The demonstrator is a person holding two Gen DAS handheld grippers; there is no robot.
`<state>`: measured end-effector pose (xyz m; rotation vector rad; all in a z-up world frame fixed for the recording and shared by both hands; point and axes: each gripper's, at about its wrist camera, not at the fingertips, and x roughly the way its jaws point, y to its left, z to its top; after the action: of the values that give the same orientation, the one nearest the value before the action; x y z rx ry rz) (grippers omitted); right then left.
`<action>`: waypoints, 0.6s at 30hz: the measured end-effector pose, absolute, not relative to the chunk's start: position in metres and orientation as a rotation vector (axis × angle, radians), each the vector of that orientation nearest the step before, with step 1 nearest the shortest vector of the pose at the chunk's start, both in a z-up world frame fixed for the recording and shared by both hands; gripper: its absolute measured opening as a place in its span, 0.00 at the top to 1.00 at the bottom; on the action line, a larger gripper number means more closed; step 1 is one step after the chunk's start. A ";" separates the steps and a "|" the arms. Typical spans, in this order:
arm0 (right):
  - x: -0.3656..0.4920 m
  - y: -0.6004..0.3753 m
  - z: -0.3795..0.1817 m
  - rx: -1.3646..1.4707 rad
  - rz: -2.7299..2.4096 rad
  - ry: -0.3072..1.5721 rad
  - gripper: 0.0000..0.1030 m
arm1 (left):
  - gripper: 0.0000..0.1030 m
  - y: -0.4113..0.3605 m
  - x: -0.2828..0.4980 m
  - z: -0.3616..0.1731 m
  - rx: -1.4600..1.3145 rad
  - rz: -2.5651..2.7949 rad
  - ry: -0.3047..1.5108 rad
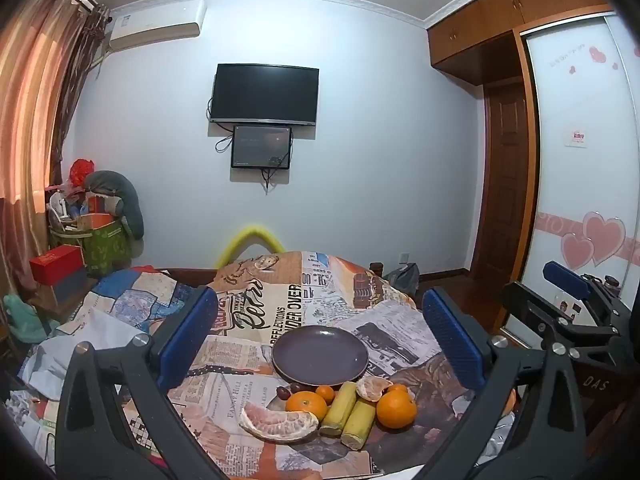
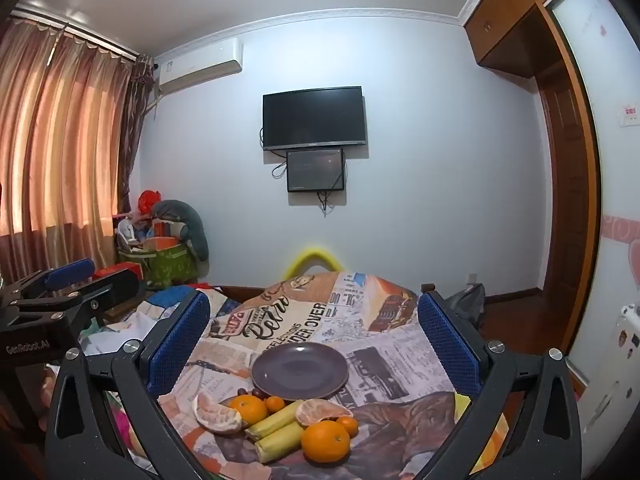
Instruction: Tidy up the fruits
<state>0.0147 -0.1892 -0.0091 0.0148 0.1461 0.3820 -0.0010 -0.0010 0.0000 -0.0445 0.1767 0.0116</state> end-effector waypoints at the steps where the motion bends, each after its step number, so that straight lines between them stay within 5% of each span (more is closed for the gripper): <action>1: 0.015 -0.189 -0.009 0.017 0.381 0.145 0.00 | 0.00 -0.002 -0.002 0.000 -0.042 0.013 0.175; 18: 0.012 -0.188 -0.007 0.020 0.384 0.136 0.00 | 0.00 0.001 0.002 0.000 -0.065 0.006 0.182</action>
<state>0.0123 -0.1883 -0.0067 0.0201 0.1362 0.3841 0.0020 0.0007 -0.0001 -0.0646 0.1822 0.0059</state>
